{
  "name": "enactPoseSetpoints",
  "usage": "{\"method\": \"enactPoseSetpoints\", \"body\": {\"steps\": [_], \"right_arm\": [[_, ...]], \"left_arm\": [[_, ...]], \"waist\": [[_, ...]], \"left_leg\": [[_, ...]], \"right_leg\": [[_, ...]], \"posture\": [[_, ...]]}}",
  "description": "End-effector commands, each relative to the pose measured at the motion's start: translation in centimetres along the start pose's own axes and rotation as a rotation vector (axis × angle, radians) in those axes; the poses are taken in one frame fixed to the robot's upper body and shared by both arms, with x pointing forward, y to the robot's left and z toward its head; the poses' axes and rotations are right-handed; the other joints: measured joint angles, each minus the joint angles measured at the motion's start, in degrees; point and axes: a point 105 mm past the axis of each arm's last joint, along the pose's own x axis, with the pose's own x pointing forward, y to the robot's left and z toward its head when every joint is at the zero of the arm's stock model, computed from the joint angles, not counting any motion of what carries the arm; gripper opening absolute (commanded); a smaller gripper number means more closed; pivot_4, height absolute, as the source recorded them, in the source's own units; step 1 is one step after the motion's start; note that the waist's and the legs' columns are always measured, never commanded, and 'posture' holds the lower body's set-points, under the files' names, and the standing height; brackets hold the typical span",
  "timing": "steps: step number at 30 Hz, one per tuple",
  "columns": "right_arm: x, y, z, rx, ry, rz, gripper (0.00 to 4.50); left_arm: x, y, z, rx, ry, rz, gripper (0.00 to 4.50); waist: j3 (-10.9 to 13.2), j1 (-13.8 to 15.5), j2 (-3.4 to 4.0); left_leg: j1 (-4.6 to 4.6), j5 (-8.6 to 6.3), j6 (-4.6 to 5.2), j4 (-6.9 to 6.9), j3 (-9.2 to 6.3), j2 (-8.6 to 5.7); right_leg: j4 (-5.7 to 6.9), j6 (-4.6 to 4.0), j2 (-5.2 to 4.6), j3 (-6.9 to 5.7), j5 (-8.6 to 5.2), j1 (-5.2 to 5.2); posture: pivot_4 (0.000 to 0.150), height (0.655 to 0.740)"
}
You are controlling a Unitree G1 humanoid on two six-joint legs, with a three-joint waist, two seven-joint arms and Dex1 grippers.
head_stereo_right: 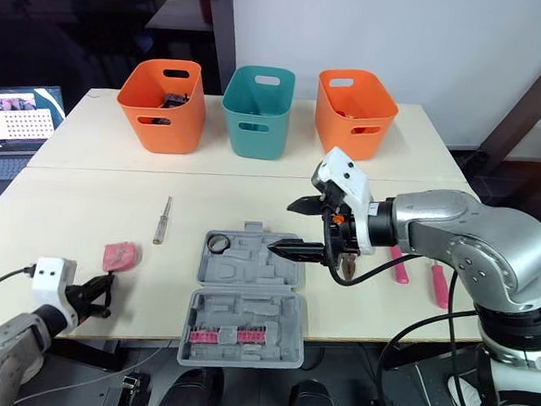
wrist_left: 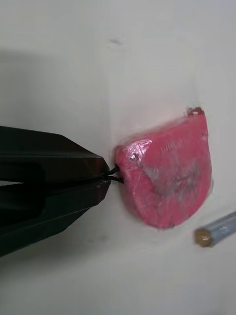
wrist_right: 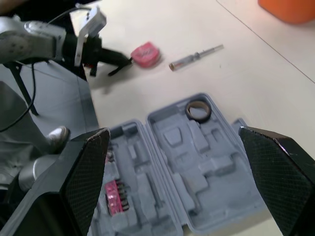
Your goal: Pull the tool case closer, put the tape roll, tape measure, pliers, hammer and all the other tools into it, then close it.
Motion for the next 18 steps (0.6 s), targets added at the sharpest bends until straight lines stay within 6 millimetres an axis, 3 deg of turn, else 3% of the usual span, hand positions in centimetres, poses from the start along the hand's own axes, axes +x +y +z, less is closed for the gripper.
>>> {"method": "enactPoseSetpoints", "body": {"steps": [1,10,18], "right_arm": [[0.1,0.2,1.0,-0.043,-0.035,0.016,4.50],[0.9,0.4,1.0,-0.040,-0.050,0.057,4.50],[1.0,0.9,0.8,-0.039,-0.042,0.088,4.50]], "left_arm": [[-1.0,-0.9,0.2,0.001,-0.003,-0.046,0.02],[-3.2,-0.6,0.2,0.059,0.038,-0.049,0.02],[-3.8,-1.5,0.5,0.150,0.067,-0.064,0.02]], "waist": [[0.00,-0.01,0.00],[0.01,-0.37,0.01],[0.01,-0.33,0.01]], "left_leg": [[0.00,0.00,0.00,0.00,0.00,0.00],[-0.01,-0.01,-0.01,-0.01,0.00,0.00],[-0.03,-0.02,-0.02,-0.01,0.00,0.00]], "right_leg": [[-0.02,0.00,0.00,0.00,0.00,-0.09],[-0.07,-0.02,-0.01,0.00,0.00,-0.20],[-0.11,-0.04,-0.04,-0.01,0.00,-0.22]], "posture": [[0.150,0.7400],[0.150,0.7400],[0.150,0.7400]]}}
